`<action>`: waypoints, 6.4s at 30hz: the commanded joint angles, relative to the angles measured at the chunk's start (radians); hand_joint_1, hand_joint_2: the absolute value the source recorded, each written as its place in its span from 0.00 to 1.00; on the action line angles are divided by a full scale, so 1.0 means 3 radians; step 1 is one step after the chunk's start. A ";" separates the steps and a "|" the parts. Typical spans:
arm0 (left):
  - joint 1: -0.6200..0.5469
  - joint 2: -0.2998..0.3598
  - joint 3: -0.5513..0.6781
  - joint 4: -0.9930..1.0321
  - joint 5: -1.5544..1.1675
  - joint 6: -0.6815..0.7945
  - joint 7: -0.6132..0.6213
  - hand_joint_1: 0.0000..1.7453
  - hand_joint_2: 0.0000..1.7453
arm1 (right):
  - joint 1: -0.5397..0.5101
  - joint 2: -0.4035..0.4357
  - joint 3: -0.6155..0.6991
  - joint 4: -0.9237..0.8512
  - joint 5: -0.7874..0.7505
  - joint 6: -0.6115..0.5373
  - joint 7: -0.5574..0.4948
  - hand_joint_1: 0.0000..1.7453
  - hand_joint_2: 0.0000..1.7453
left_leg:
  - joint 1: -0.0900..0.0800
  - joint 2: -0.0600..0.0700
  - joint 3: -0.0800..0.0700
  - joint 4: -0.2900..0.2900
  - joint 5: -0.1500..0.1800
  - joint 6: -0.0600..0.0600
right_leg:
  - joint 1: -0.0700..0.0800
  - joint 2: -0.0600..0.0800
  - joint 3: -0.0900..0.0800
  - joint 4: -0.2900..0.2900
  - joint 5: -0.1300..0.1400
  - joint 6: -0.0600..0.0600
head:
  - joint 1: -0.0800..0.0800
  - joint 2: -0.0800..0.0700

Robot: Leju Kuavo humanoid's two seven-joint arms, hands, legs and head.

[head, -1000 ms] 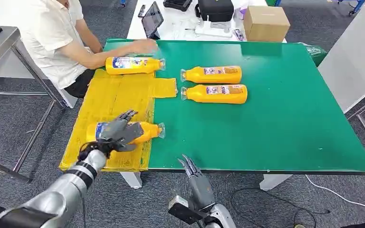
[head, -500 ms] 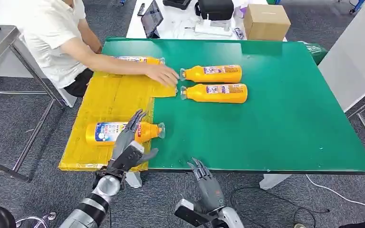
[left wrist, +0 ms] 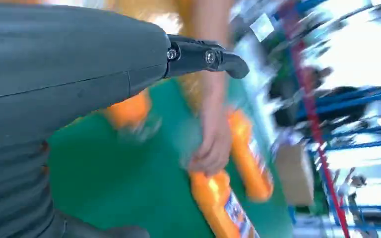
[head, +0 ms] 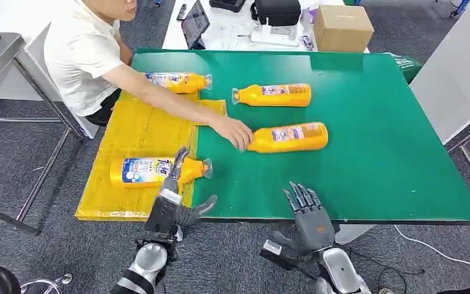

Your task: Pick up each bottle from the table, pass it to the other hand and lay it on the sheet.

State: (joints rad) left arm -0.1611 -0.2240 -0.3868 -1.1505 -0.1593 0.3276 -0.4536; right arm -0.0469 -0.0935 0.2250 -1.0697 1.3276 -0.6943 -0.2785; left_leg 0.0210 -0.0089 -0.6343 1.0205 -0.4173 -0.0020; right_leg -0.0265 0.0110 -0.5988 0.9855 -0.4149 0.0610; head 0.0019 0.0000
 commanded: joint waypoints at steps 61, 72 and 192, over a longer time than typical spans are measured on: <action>-0.0299 0.0072 -0.1067 0.0258 0.0654 -0.0073 0.0224 0.00 1.00 | -0.1891 -0.0067 0.0256 0.2639 0.0066 0.1073 0.0479 1.00 1.00 | -0.0005 -0.0005 0.0039 -0.0006 0.0005 0.0013 | -0.0002 -0.0013 0.0041 -0.0010 -0.0001 -0.0002 | 0.0004 0.0000; -0.0319 0.0075 -0.1062 0.0258 0.0685 -0.0093 0.0201 0.00 1.00 | -0.1738 -0.0018 -0.0292 0.2579 -0.0730 0.1386 -0.0050 1.00 1.00 | -0.0001 -0.0011 0.0052 -0.0010 0.0004 0.0014 | 0.0001 -0.0018 0.0059 -0.0017 -0.0004 -0.0003 | 0.0004 0.0000; -0.1616 0.0309 0.0055 0.2405 -0.2457 0.0139 0.1481 1.00 1.00 | -0.0023 0.0715 0.1273 -0.0946 -0.3129 -0.0013 -0.1399 0.00 0.00 | 0.0003 0.0007 0.0010 -0.0006 0.0006 0.0006 | 0.0004 -0.0001 0.0012 -0.0005 0.0002 -0.0007 | 0.0004 0.0000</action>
State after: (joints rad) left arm -0.5515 -0.1350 -0.3479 -0.6976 -0.8942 0.3868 -0.0400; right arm 0.0133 0.1503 0.5410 -1.5030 0.4101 -0.6878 -0.6950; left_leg 0.0213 -0.0094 -0.6349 1.0203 -0.4152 -0.0008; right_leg -0.0264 0.0088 -0.5985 0.9859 -0.4147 0.0610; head 0.0031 0.0000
